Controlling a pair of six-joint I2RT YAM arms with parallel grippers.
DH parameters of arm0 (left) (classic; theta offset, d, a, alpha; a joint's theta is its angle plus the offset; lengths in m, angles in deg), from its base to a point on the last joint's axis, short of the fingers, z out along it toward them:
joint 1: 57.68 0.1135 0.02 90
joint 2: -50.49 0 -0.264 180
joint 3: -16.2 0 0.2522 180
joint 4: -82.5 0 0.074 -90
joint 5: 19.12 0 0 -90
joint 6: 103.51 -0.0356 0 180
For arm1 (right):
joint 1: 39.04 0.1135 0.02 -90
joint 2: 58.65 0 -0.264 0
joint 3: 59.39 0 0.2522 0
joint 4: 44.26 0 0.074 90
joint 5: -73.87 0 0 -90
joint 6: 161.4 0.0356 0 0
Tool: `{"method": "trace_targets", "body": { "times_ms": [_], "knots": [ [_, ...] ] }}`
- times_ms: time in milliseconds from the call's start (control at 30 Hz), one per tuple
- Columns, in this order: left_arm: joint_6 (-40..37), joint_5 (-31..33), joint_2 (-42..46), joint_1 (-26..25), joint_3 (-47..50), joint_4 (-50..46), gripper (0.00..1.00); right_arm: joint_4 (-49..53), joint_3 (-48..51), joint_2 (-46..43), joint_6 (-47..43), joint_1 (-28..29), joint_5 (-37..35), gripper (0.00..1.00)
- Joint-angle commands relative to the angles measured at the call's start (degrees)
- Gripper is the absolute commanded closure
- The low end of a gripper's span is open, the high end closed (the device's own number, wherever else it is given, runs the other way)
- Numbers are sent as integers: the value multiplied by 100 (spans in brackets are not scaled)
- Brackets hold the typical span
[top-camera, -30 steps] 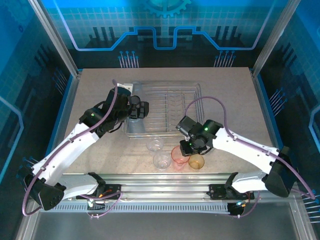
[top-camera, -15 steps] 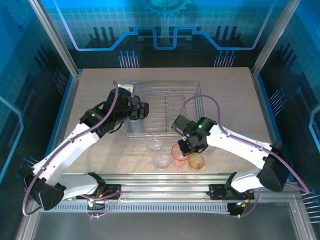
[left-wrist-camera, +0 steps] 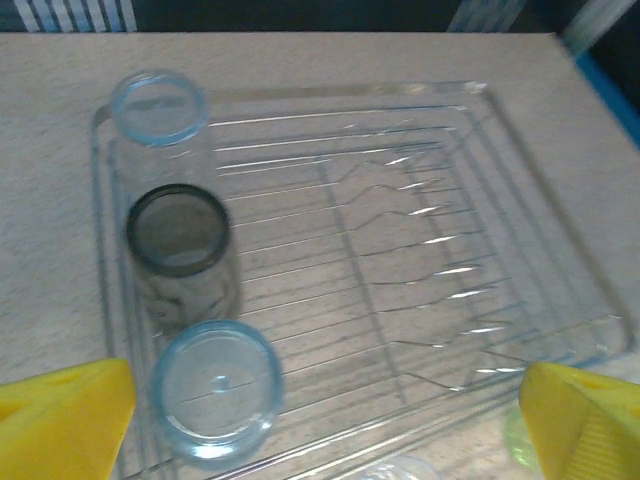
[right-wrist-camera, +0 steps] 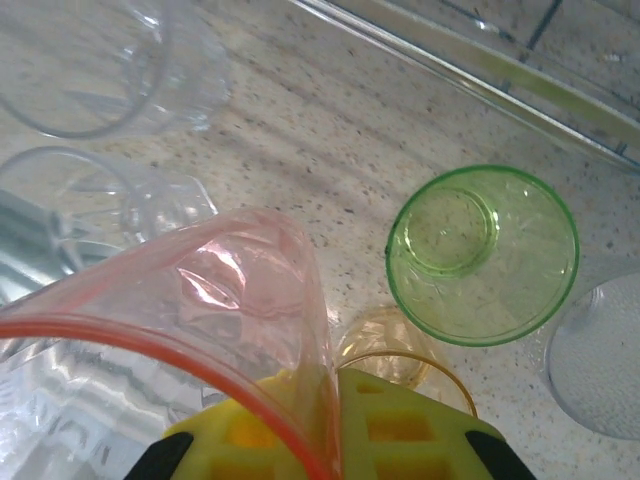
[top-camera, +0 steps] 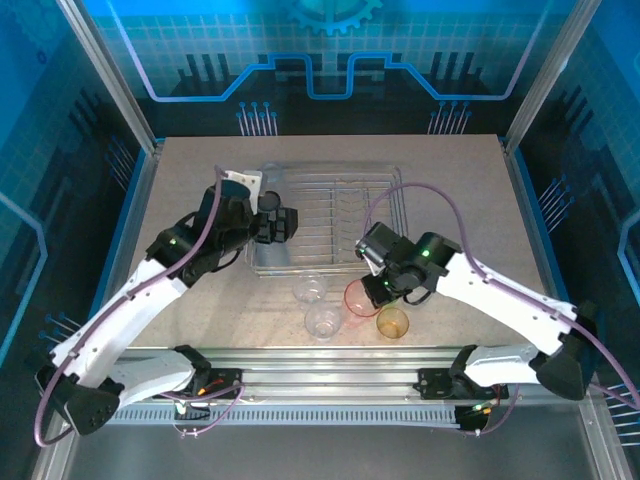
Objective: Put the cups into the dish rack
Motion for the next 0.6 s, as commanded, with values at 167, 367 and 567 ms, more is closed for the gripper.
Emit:
{"method": "trace_targets", "body": {
  "times_ms": [167,367,567],
  "knots": [
    [-270,-3060,630,-38,487,1626,1,-606,-169,-1180,-747,-1553,1843,100],
    [-74,-4186,453,-40,468,2043,1,-1863,-7,-1752,-248,-2885,3718,100],
    [224,-4419,375,-36,565,2545,1,-4249,697,-1917,1425,-3565,5180,100]
  ]
}}
